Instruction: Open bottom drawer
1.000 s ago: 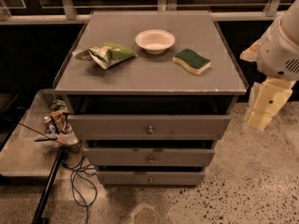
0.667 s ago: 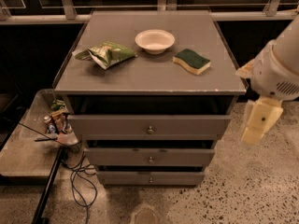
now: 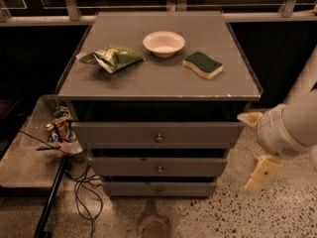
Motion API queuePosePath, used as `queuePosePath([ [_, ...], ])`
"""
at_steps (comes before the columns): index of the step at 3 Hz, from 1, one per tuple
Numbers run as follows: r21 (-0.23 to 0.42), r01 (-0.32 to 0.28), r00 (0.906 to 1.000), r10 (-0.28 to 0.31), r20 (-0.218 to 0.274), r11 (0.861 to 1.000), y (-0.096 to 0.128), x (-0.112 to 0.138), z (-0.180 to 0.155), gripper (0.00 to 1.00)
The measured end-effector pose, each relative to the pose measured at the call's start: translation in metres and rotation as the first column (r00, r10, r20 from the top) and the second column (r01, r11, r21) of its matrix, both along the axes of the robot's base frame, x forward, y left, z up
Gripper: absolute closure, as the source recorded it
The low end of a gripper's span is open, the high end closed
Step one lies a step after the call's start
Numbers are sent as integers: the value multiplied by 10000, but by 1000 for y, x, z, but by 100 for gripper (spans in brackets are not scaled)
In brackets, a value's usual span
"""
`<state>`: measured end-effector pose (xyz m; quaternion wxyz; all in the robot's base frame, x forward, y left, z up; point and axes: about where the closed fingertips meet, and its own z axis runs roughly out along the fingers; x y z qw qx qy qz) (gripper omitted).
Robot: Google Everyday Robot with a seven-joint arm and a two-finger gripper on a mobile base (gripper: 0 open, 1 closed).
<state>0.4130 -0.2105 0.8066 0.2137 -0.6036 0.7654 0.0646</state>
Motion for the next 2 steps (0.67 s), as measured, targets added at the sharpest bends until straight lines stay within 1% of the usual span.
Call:
queuePosePath([
  [1, 715, -45, 10000, 41, 57, 9974, -7, 8, -53, 0],
  [2, 721, -49, 10000, 45, 54, 9974, -7, 8, -53, 0],
])
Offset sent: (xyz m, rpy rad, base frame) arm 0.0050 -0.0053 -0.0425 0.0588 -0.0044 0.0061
